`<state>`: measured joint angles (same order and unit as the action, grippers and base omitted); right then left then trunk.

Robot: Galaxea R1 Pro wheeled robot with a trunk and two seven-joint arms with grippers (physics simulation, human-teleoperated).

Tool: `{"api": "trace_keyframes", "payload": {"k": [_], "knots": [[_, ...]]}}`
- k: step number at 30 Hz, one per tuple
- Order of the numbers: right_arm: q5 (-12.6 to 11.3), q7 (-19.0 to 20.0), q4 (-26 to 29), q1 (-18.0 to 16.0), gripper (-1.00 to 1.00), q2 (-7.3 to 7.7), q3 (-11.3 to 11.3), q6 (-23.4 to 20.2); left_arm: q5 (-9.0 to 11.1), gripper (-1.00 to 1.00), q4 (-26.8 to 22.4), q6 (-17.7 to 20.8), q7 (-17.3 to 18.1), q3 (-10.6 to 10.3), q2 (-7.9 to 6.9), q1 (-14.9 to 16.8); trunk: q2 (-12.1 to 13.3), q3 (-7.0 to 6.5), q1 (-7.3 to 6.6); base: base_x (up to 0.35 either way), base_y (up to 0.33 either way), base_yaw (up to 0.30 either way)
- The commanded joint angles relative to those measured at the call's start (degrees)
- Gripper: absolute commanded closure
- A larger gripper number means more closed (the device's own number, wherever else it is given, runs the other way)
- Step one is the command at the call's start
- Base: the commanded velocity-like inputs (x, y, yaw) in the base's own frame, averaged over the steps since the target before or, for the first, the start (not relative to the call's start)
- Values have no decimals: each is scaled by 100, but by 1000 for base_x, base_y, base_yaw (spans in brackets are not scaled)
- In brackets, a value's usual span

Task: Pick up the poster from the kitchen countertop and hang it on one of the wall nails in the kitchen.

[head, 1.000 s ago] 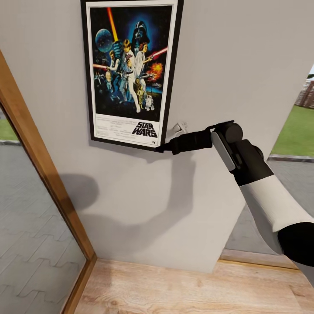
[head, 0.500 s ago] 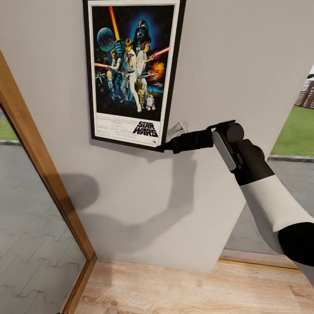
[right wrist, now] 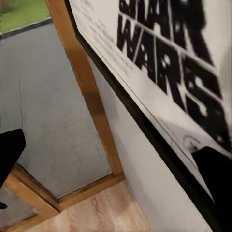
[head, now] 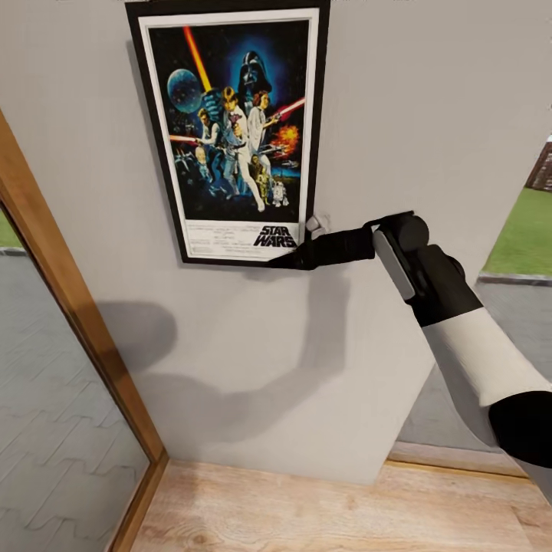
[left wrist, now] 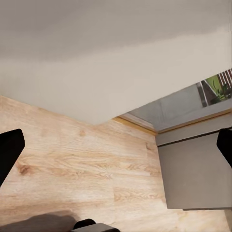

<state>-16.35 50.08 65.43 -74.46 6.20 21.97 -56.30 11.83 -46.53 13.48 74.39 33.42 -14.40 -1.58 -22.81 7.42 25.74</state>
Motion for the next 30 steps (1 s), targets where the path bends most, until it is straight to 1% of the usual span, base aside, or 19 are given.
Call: {"api": "trace_keyframes", "payload": {"k": [1,17,28,30], "knots": [[-5,6,-1,-7,-100,4,6,-25,21,-100,-6,60,13,-2,-1,0,-11,11,4,5,0,0],[-9,11,4,-7,-100,4,0,-30,21,-100,-5,59,5,-2,-1,0,-11,11,4,-9,0,0],[-14,16,10,-7,-100,4,0,-24,21,-100,-5,59,14,-2,-1,0,-11,11,4,-297,0,0],[-16,21,31,1,-100,10,-76,-17,21,-100,-5,52,15,-2,-1,0,-11,11,4,-337,0,0]]}}
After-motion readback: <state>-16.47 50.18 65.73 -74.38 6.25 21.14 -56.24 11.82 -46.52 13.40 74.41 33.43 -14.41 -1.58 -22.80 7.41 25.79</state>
